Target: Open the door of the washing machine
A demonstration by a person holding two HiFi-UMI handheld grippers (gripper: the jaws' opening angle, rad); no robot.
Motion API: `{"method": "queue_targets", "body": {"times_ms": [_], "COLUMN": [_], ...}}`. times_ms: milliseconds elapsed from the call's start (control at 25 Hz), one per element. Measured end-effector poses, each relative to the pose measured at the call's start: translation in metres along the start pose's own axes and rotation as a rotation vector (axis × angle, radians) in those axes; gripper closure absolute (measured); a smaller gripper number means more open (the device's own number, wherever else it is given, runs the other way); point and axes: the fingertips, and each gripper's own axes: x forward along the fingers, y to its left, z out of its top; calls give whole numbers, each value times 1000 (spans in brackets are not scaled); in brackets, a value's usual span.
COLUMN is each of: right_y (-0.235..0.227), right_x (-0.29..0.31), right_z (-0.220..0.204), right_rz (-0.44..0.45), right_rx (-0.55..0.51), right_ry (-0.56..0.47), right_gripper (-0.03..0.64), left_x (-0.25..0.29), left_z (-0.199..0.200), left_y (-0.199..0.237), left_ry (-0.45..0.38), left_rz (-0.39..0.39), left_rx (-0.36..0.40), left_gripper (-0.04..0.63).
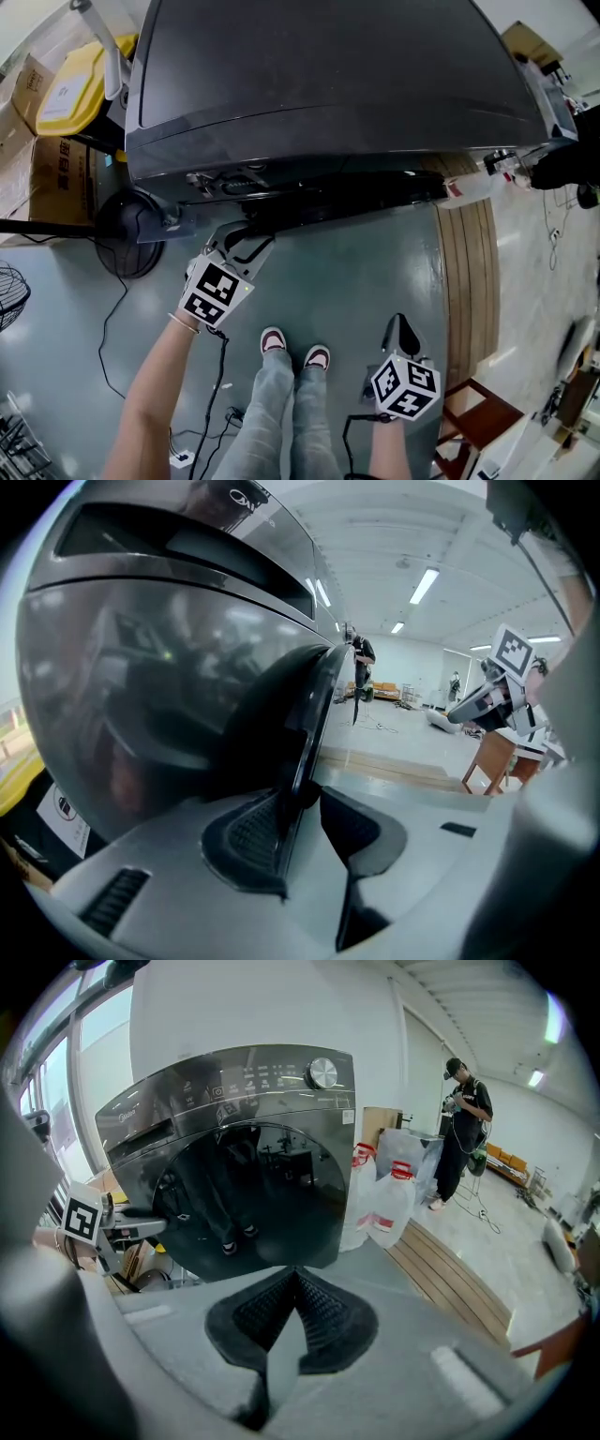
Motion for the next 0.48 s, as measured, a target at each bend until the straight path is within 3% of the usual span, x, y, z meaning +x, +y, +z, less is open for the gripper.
{"method": "queue_targets", "body": {"times_ms": [480], "right_y": [-3], "right_x": [-3], "right_z": [-16], "right_rz": [15], "right_rx": [-17], "right_ry": [10], "right_gripper": [612], "left_x": [0], "left_z": [0], "left_y": [0], "left_ry": [-37], "left_rz": [11], "left_rx": [6], "left_gripper": [477]}}
